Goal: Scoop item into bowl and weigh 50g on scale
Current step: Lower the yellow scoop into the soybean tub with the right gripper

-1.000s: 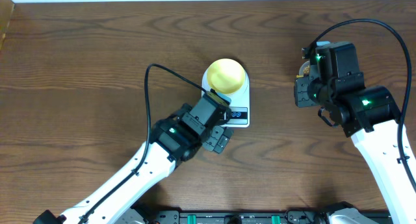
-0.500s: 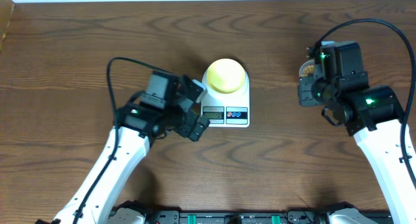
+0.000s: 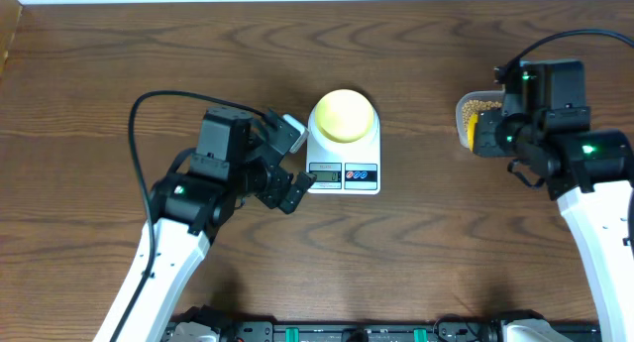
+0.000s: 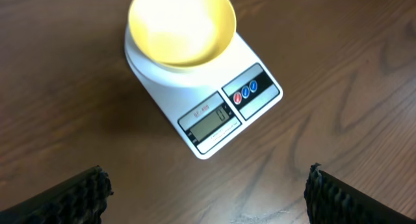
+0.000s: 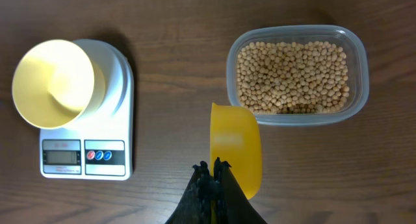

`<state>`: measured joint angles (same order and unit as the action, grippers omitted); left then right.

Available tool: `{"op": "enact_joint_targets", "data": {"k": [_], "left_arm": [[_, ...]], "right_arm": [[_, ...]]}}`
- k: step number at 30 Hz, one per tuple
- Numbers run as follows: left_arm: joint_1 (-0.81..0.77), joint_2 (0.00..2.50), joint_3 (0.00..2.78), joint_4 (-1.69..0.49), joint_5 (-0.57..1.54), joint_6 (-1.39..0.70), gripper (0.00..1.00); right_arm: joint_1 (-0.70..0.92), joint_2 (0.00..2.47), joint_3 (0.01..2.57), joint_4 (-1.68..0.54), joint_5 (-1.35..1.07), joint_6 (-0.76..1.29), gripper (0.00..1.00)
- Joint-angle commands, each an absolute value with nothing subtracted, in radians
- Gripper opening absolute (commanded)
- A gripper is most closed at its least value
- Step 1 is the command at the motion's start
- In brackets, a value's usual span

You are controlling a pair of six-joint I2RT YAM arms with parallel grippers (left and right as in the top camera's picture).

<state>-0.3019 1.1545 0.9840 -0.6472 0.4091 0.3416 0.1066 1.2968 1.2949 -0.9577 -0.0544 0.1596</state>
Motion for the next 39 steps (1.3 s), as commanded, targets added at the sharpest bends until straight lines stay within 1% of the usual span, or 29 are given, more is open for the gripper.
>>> {"op": "enact_joint_targets", "data": {"k": [1,10,19,22,31,39], "left_arm": [[-0.297,1.123,0.965,-0.642,0.392,0.358,0.98],[-0.297,1.118,0.873,-0.537,0.396,0.340,0.98],[-0.297,1.117,0.869,-0.522,0.411,0.343,0.98],[-0.298,1.117,0.869,-0.521,0.411,0.343,0.98],[-0.298,1.117,0.869,-0.522,0.410,0.343,0.98],[-0.297,1.117,0.869,-0.522,0.410,0.343,0.98]], "right_arm": [[0.064,1.281,1.314,-0.953,-0.134,0.191,0.01],[0.001,1.281,1.314,-0.955,-0.168,0.202,0.01],[-0.009,1.281,1.314,-0.948,-0.166,0.201,0.01],[-0.018,1.281,1.314,-0.923,-0.159,0.154,0.01],[-0.023,1.311,1.314,-0.873,0.046,0.132,0.01],[-0.026,1.431,1.314,-0.780,0.117,0.113,0.01]]}}
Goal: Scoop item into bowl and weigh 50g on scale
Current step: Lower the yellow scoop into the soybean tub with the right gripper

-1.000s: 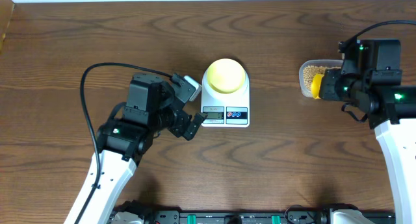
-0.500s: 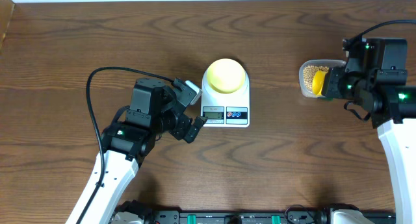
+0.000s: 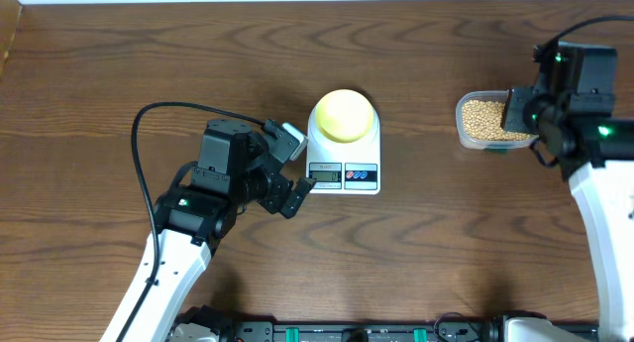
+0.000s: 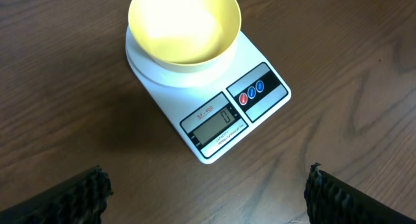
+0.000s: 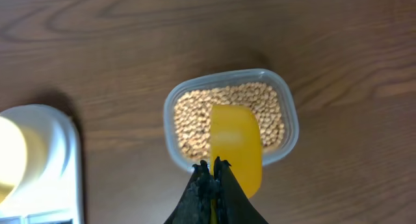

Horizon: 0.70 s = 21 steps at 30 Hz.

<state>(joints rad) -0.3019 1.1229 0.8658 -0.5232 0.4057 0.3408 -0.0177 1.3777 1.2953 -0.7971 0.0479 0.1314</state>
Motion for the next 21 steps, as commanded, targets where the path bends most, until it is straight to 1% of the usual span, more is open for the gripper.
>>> {"op": "enact_joint_targets", "data": {"k": [1,8,13,21], "left_arm": [[-0.298,1.117,0.869,-0.522,0.410,0.343,0.98],[-0.298,1.117,0.869,-0.522,0.410,0.343,0.98],[-0.298,1.117,0.869,-0.522,0.411,0.343,0.98],[-0.298,1.117,0.869,-0.521,0.410,0.343,0.98]], "right_arm": [[-0.026,1.449,1.314,-0.774,0.127,0.113,0.01],[-0.026,1.589,1.314,-0.716,0.180,0.090,0.01],[-0.026,1.641,1.314,-0.683,0.192,0.051,0.01],[-0.039,1.714,1.314,-0.676,0.192,0.051,0.01]]}}
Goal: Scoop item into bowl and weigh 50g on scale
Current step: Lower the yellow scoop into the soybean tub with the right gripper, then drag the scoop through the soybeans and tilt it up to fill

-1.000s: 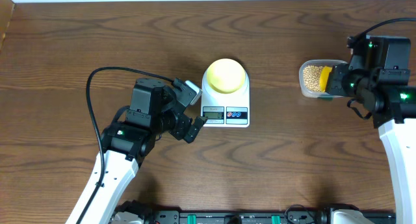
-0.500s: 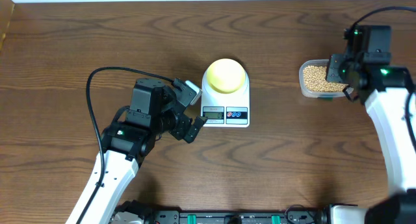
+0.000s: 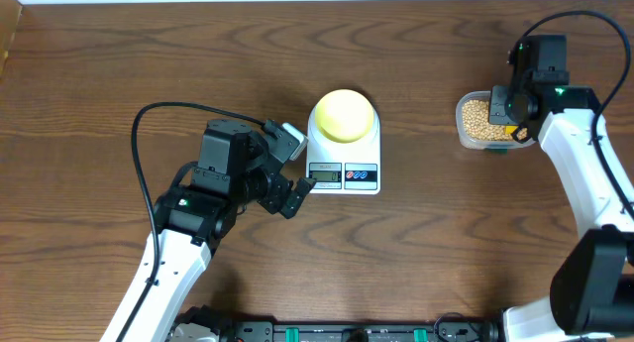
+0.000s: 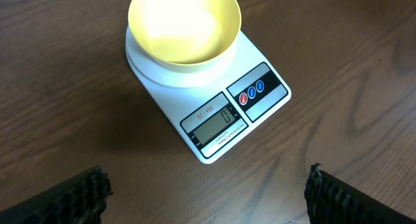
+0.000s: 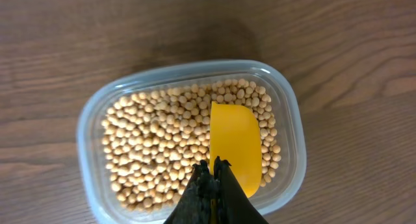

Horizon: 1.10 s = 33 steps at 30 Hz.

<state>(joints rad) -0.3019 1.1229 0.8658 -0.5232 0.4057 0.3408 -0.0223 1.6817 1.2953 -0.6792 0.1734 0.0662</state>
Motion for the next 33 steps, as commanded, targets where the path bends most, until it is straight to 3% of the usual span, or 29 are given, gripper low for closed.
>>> {"op": "enact_joint_targets", "data": {"k": [1,20,33], "left_arm": [[-0.298,1.117,0.869,-0.522,0.410,0.343,0.98],[-0.297,1.117,0.869,-0.522,0.411,0.343,0.98],[-0.298,1.117,0.869,-0.521,0.410,0.343,0.98]], "right_arm": [[-0.043,1.723,1.314,-0.675,0.192,0.051,0.01],[-0.084,1.769,1.314,-0.695,-0.118,0.056,0.01],[-0.246,1.769,1.313,-0.718,-0.398,0.065,0.01]]}}
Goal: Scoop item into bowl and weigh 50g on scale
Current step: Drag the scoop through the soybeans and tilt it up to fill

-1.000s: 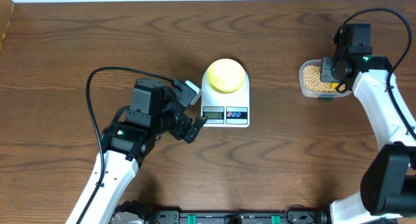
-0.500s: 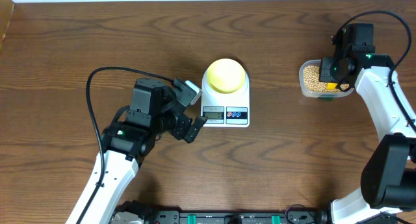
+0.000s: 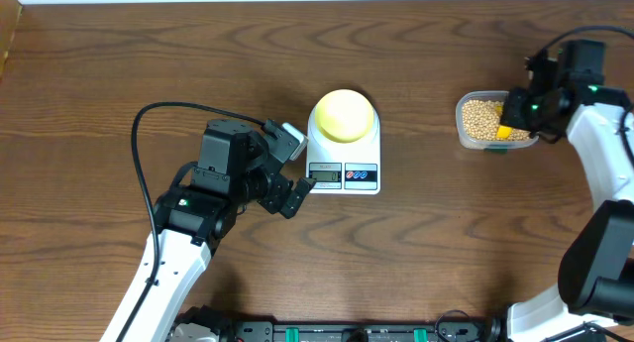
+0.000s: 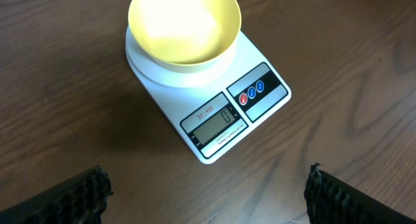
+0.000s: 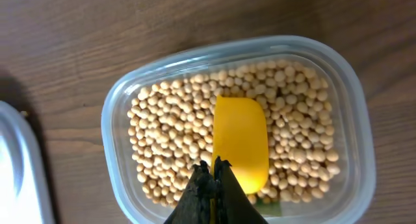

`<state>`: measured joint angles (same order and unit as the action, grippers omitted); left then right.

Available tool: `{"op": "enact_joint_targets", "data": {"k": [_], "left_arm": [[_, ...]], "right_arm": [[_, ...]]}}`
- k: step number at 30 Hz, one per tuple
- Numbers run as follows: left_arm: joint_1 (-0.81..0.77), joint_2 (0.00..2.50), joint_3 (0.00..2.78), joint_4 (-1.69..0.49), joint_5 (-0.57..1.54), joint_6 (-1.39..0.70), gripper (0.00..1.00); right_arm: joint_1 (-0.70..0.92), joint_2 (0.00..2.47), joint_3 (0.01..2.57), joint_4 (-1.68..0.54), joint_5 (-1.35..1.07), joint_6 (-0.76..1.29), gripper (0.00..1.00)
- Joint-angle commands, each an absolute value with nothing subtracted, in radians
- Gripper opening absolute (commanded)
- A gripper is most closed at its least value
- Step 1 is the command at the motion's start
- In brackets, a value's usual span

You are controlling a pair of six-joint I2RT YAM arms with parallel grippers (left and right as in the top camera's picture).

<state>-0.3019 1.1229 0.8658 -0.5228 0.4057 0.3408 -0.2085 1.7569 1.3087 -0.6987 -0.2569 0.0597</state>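
An empty yellow bowl sits on the white scale, whose display reads 0. At the right, a clear tub of soybeans holds the yellow scoop, whose lip is down among the beans. My right gripper is shut on the scoop's handle, over the tub's near side. My left gripper hangs open just left of the scale, nothing between its fingers.
Dark wood table all round. The scale's buttons face the left arm. A black cable loops off the left arm. The table's far edge runs along the top.
The right wrist has shifted to the right of the tub, and the scoop now lies lower and nearer the tub's middle among the beans. The left arm, scale and bowl are unchanged.
The right gripper held the empty scoop in front of the tub, beside it. Then it held the scoop over the beans, then close above them, and now the scoop rests among them. The left gripper stayed open by the scale, which reads 0.
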Motion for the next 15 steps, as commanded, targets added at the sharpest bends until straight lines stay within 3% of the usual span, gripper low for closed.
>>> {"op": "enact_joint_targets", "data": {"k": [1,15], "left_arm": [[-0.297,1.117,0.869,-0.522,0.410,0.343,0.98],[-0.298,1.117,0.869,-0.522,0.410,0.343,0.98]], "right_arm": [[-0.258,1.769,1.312,-0.724,-0.420,0.065,0.01],[-0.324,1.769,1.282,-0.727,-0.580,0.067,0.01]]}}
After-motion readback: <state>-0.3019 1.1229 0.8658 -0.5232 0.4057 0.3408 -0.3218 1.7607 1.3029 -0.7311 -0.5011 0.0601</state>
